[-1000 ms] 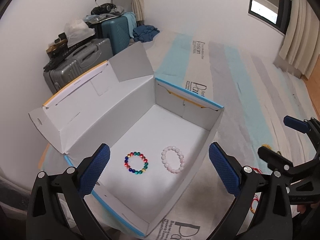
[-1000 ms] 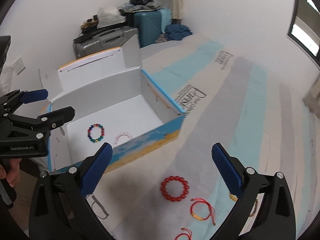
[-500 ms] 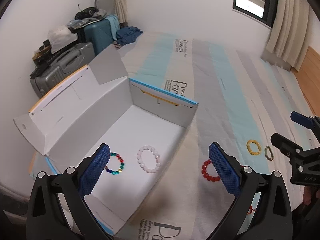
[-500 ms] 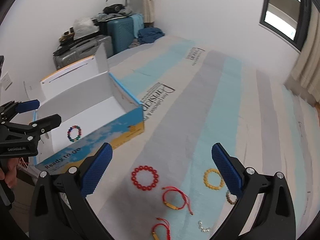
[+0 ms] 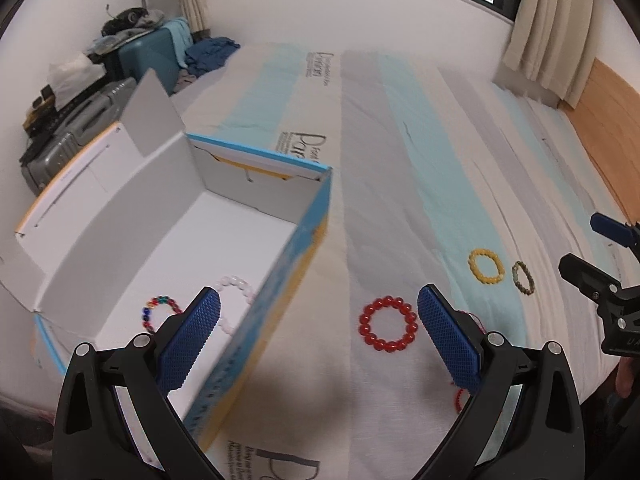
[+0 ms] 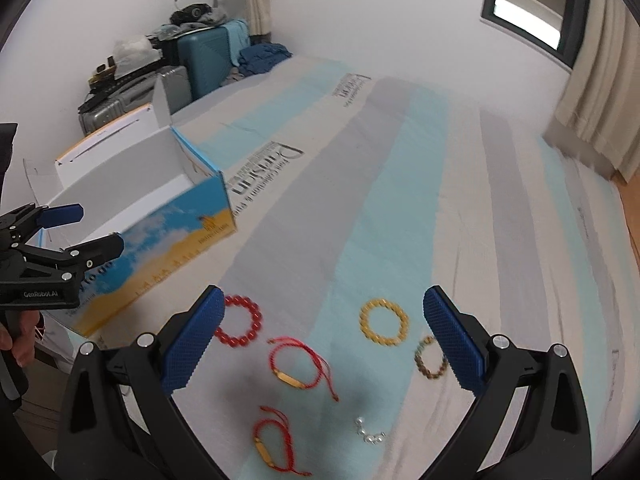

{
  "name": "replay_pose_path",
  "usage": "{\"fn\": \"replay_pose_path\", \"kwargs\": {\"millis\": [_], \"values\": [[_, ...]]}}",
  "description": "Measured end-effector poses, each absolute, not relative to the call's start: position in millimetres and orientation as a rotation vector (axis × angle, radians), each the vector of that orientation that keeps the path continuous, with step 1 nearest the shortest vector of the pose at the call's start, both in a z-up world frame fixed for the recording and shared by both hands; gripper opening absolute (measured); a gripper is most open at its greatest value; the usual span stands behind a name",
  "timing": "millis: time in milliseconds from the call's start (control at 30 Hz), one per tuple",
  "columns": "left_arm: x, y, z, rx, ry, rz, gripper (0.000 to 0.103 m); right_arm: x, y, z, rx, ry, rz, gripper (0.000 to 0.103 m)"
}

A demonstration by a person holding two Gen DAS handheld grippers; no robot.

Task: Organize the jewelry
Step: 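Withdraw both tools from the box back toward the remaining bracelets, then grasp the red bead bracelet with the left tool while the right tool grasps the pearl strand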

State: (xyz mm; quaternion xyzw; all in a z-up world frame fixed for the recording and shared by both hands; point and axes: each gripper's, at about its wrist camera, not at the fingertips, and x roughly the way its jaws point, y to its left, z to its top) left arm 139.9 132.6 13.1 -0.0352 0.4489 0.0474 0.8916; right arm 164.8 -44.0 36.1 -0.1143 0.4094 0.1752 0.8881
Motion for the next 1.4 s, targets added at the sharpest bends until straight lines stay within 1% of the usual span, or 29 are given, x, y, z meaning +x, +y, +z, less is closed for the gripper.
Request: {"fn": "replay_pose_path", "kwargs": {"millis": [367,867,1000,1200,1333,1400], "values": [[154,106,-19,-0.043,0.974,0.039,0.097,156,-77,-2,-0.245,0.914,0.389,0.096],[174,83,-85,0.022,1.091,-0.004,0.096,136,-102,-68,-0.347,1.028,0.518,0.095],[177,78,-96,0.032,1.102,-0.015,0.096,136,-108,-84,-0.355,1.058,0.519,0.092],[183,76,-107,0.033,1.118,-0.026,0.095,138,-116,-105,-0.349,1.098,0.516,0.091],[187,74,-116,0.035,1.132,-0.029,0.093,139,-120,-117,-0.337,1.131,0.536,0.081],[189,72,-120,0.034,1.140,-0.032,0.092,139,-121,-120,-0.337,1.140,0.545,0.078]]}}
